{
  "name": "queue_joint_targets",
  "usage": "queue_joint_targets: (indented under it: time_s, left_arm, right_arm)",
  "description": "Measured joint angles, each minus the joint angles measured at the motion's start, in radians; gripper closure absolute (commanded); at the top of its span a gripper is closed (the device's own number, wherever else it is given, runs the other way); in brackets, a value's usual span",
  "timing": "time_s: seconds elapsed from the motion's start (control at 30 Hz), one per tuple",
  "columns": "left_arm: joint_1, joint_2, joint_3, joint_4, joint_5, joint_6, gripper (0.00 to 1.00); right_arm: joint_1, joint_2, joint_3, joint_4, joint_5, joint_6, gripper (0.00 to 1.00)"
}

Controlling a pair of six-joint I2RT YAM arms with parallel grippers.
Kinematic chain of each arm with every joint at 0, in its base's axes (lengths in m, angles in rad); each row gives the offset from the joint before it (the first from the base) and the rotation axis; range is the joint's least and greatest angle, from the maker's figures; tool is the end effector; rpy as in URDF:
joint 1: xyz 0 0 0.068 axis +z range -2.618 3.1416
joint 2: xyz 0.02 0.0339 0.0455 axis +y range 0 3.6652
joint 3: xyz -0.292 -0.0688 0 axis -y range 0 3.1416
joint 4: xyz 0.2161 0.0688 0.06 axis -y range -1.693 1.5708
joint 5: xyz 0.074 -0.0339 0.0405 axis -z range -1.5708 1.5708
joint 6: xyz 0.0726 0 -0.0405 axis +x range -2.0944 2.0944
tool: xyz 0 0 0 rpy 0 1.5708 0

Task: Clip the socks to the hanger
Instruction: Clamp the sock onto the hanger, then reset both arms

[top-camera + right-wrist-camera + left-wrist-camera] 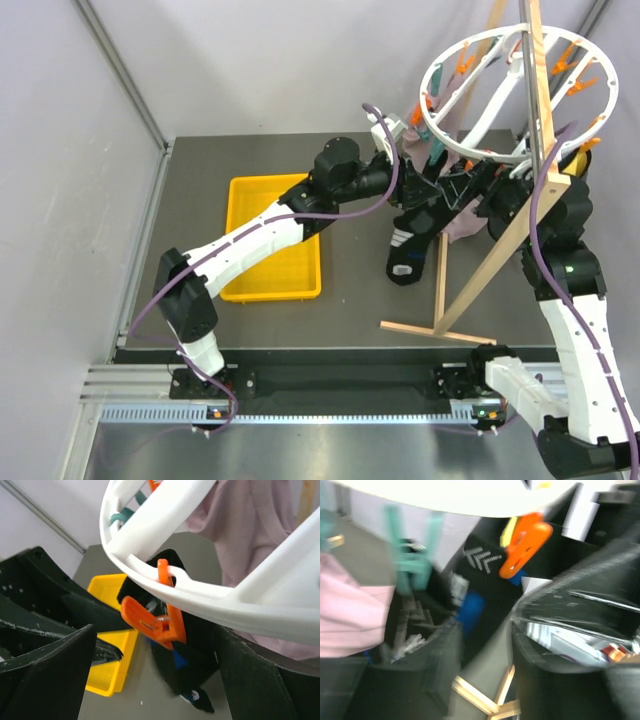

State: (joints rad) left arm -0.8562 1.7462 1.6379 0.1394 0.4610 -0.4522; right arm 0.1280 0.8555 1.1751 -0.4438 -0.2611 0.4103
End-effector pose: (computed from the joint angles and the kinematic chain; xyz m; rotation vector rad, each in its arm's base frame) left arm 0.2582 -0.3469 0.4416 0.7309 1.5545 -1.3589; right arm 0.1541 0.0387 0.4409 0.0445 1.7293 0.6209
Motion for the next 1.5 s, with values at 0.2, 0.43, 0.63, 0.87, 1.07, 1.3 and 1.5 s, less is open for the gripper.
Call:
queue_joint_targets:
  time_s: [0.2, 0.43, 0.63, 0.87, 1.07, 1.3, 1.5]
  left_arm:
    - [0.004, 0.0, 0.005, -0.105, -0.116, -0.002, 0.36]
    - [0.012, -0.001, 0.011, -0.191, -0.166, 0.003, 0.36]
    - [0.019, -0.026, -0.005, -0.231, -0.175, 0.006, 0.37]
    - [0.033, -0.078, -0.055, -0.249, -0.164, 0.005, 0.37]
    - [0.038, -0.12, -0.114, -0.257, -0.16, 0.003, 0.36]
    - [0.046, -0.232, -0.239, -0.264, -0.186, -0.01, 0.36]
    - [0.066, -0.352, -0.305, -0.259, -0.216, -0.021, 0.36]
  right_arm:
    - [0.0, -0.026, 0.037, -0.113, 0.099, -0.04, 0.0]
    - [0.0, -0.066, 0.096, -0.239, 0.257, -0.072, 0.0]
    - [0.0, -0.071, 0.104, -0.305, 0.338, -0.089, 0.0]
    - [0.0, -0.077, 0.162, -0.327, 0.268, -0.097, 0.0]
    - [0.0, -0.074, 0.256, -0.327, 0.207, -0.096, 0.0]
    - [0.0, -0.073, 0.328, -0.384, 0.28, -0.104, 0.0]
    - [0.0, -0.086, 0.392, -0.464, 0.386, -0.122, 0.0]
